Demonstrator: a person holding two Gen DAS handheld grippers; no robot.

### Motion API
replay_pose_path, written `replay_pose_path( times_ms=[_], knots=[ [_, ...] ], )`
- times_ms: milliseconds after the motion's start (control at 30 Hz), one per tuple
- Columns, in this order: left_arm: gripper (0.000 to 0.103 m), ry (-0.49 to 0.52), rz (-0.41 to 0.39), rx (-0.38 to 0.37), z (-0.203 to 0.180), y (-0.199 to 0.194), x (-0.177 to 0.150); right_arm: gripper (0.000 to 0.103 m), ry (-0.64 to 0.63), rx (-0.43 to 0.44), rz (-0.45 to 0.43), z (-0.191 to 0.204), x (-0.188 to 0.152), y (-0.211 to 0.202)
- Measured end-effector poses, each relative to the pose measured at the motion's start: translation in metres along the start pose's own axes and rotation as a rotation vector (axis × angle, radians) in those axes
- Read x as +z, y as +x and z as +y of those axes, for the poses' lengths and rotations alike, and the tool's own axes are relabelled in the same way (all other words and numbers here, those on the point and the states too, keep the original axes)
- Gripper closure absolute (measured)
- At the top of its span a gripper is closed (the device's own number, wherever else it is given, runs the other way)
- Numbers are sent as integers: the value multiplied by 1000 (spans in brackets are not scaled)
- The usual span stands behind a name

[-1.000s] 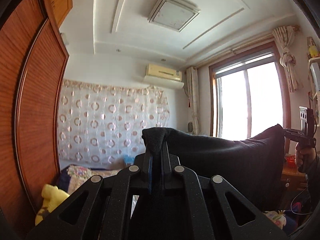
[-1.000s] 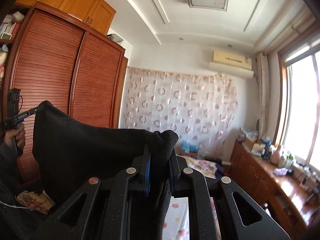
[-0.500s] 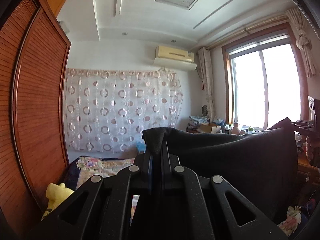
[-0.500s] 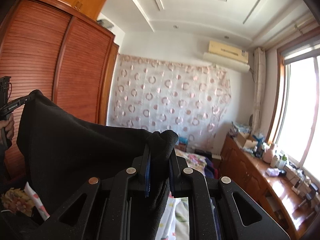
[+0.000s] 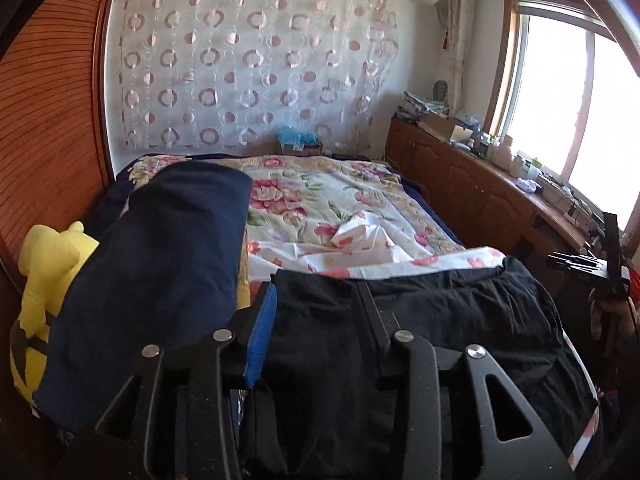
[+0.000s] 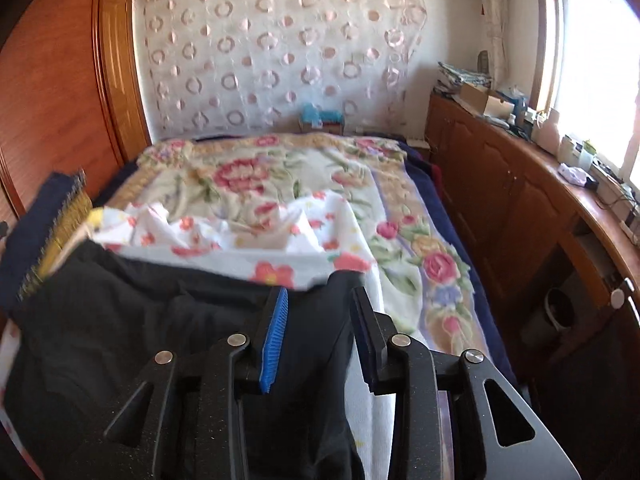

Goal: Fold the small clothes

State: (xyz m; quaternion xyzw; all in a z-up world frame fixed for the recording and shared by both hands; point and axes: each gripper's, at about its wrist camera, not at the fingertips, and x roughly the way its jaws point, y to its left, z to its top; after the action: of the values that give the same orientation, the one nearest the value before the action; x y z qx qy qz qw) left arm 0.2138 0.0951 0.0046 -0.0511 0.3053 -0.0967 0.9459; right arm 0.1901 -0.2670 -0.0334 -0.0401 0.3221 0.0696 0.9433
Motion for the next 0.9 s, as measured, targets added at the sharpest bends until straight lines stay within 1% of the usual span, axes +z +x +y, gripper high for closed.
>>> replay_pose_path(
  times_ms=[33, 67, 100, 133, 200, 233, 300, 367, 433, 467, 533, 667, 767, 833, 900],
  knots=[
    [46, 8, 13, -9, -2, -4, -7, 69, 3, 6, 15, 0, -3, 5],
    [38, 16, 26, -24, -5, -9, -12, 69, 6, 13, 15, 2, -7, 4],
    [28, 27, 38, -37, -8, -16, -17, 69, 9, 20, 11, 2, -12, -2],
    [26, 42, 43, -40, -12, -22, -24, 69, 9, 28, 6, 3, -10, -7],
    [26, 75, 48, -33, -19, -35, -34, 69, 11, 41, 1, -6, -17, -21],
    [26, 87, 50, -26, -20, -39, -39, 69, 15, 48, 0, -19, -18, -24],
    [26, 89, 52, -26, -19, -46, -48, 69, 30, 63, 3, -28, -30, -31],
    [25, 89, 81, -31, -18, -44, -59, 69, 38, 70, 20, -33, -44, -27],
    [25, 92, 115, -20, -16, -39, -71, 69, 34, 69, 35, -33, -57, -29],
    [25, 93, 134, -16, -15, -36, -78, 69, 34, 72, 44, -35, -61, -23],
    [25, 94, 181, 14, -11, -29, -92, 69, 26, 90, 64, -34, -74, -24],
    [25, 66, 232, 28, -1, -18, -109, 69, 51, 102, 102, -33, -92, -23],
    [25, 57, 260, 46, 3, -12, -116, 69, 62, 110, 125, -36, -89, -18],
    [25, 44, 273, 47, 5, -9, -119, 69, 61, 105, 128, -38, -81, -16],
    [25, 39, 271, 55, 6, -6, -122, 69, 54, 110, 141, -37, -74, -11]
  ],
)
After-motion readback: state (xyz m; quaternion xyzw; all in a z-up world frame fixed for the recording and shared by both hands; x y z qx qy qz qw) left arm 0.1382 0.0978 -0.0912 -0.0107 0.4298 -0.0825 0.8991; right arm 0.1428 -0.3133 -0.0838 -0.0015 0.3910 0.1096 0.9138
